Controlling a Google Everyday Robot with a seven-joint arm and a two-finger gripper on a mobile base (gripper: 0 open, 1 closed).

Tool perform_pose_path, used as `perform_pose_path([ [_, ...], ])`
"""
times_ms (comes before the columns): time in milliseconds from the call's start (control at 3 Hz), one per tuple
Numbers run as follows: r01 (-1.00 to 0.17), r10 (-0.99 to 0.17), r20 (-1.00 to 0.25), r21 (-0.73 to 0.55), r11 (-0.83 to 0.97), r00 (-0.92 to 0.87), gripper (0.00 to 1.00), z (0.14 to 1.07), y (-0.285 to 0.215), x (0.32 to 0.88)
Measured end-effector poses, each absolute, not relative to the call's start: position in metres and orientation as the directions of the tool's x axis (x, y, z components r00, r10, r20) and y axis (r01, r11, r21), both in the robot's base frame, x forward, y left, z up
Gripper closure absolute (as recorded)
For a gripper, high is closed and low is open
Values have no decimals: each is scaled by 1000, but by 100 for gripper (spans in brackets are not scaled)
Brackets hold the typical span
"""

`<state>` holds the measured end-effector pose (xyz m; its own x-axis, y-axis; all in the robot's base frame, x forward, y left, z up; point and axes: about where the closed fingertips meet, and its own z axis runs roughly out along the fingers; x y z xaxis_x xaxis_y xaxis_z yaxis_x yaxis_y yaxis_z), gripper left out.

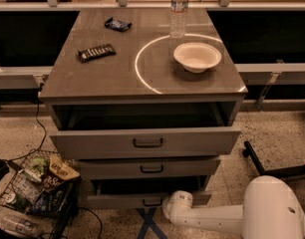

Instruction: Close bottom drawer

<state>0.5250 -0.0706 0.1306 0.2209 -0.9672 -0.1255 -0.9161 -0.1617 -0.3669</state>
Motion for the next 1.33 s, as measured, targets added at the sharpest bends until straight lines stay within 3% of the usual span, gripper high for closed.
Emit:
perform_pose_path([
  [1333,-916,-967,-126,-367,-162,221,100,130,-71,525],
])
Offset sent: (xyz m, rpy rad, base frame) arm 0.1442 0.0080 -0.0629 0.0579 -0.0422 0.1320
